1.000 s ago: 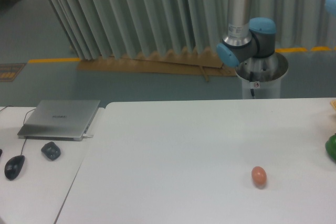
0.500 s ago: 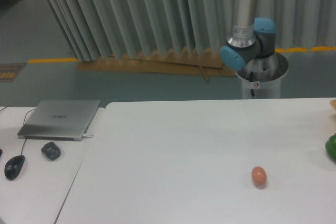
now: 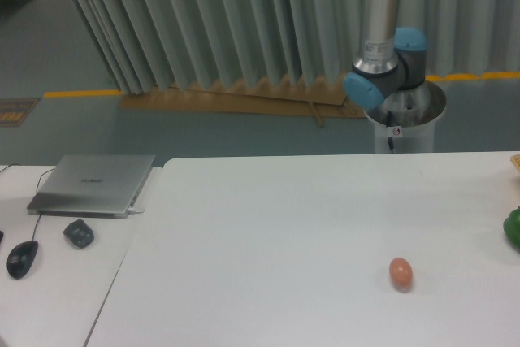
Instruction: Place the bread in the basket
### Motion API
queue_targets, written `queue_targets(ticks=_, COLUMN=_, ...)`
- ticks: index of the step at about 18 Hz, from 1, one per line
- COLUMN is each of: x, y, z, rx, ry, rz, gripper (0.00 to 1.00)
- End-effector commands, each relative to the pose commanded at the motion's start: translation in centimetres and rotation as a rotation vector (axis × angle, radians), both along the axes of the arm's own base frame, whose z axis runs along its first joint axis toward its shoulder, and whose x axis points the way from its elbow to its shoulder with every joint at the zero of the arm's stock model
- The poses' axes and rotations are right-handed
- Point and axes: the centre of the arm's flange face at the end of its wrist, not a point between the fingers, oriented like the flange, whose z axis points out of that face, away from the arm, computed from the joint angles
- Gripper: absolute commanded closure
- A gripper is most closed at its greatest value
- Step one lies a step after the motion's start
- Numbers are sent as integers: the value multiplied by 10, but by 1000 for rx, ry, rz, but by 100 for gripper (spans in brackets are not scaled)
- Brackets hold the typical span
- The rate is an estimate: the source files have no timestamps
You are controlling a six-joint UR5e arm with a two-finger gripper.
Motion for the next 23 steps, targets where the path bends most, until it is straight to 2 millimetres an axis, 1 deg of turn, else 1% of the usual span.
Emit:
queue_targets(ticks=1, x=-3, y=-1, z=3, rx=2, ry=23, rz=0, gripper=52)
queue_targets(ticks=6, x=-6, y=-1, z=0, rx=-1, ry=25, rz=-2, gripper=52)
queue_targets(ticks=8, x=-6, y=-2, z=-2, rx=-3, ry=23, rz=-4, gripper=49)
queue_targets(ticks=9, x=-7, y=-2, z=-1, rx=-2, ry=33, rz=-10, gripper=14)
queue_targets(ticks=10, x=-7, y=-1, z=-3, rx=-4, ry=35, rz=-19, gripper=13)
queue_targets(ticks=11, x=-7, y=-1, z=-3, rx=-3, ry=38, rz=-17, gripper=1)
queue_targets(ticks=15, x=-7, y=-3, z=-5, rx=4, ry=37, rz=-2, gripper=0)
queue_targets(ticks=18, x=-3, y=1, z=-10, rx=12, ry=28, rz=18, gripper=0)
queue_targets(ticks=19, x=3, y=10, z=-12, rx=26, ry=23, rz=47, gripper=0)
queue_targets(ticks=21, x=21, y=46, z=-11, rx=54, ry=26, rz=97, gripper=0)
queue_targets(ticks=22, x=26, y=57, z=-12, rx=58, ry=24, rz=119, gripper=0)
queue_targets(ticks=23, x=29, y=63, z=-10, rx=74, ry=23, rz=153, gripper=0)
